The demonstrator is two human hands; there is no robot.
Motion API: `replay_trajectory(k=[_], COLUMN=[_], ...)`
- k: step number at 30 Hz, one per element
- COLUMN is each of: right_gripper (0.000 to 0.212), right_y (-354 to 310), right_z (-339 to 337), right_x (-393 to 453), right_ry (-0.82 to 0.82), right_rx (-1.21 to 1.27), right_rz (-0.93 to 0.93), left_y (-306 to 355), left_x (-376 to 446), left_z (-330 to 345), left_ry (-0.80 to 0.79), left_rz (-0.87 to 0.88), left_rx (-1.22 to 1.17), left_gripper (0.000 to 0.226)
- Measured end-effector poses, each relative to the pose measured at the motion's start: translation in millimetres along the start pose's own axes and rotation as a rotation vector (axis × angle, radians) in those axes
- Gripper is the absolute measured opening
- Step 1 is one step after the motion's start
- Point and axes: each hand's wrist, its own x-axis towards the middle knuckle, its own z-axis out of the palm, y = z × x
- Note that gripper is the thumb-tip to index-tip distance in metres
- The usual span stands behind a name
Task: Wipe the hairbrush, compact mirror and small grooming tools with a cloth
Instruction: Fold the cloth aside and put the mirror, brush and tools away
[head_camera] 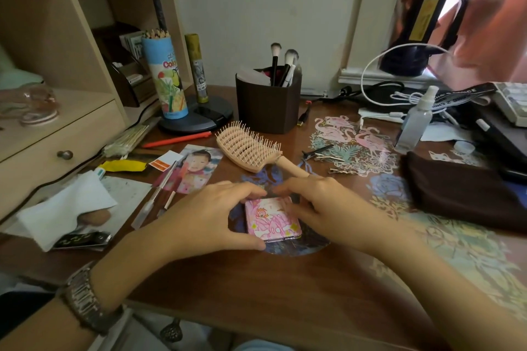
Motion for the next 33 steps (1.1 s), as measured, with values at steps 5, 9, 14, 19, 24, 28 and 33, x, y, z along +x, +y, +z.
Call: replay_trajectory(k=[5, 9, 14, 19, 24, 28, 33], right_gripper=[0.023, 0.018, 0.018, 0.026, 0.027, 0.023, 0.019], right_y=[8.6, 13.5, 11.9, 11.4, 3.5, 4.7, 12.4], right_z=[0.5, -3.0, -3.7, -2.7, 3.0, 2.7, -2.4], right_x=[-0.9, -2.7, -4.4, -0.6, 8.2, 8.1, 2.2], right_ry=[0.003, -0.027, -0.089, 0.001, -0.028, -0.031, -0.045], right_rx=[-0.043, -0.004, 0.057, 0.032, 0.007, -0.014, -0.029], right_rz=[0.050, 0.096, 0.095, 0.062, 0.036, 0.044, 0.100], left_y=[-9.1, -12.0, -13.4, -7.7, 2.0, -0.5, -4.4], left_x=[4.1, 8.1, 13.3, 5.7, -2.0, 0.1, 5.1], left_z=[-4.3, -5.5, -1.1, -5.5, -2.6, -0.9, -7.4], left_ry=[0.094, 0.162, 0.174, 0.171, 0.125, 0.141, 0.174], left_rz=[-0.004, -0.025, -0.053, -0.037, -0.035, -0.032, -0.060], left_rx=[0.091, 0.135, 0.099, -0.020, 0.034, 0.017, 0.023], left_gripper=[0.074, 0.062, 0.043, 0.044, 0.077, 0.075, 0.059])
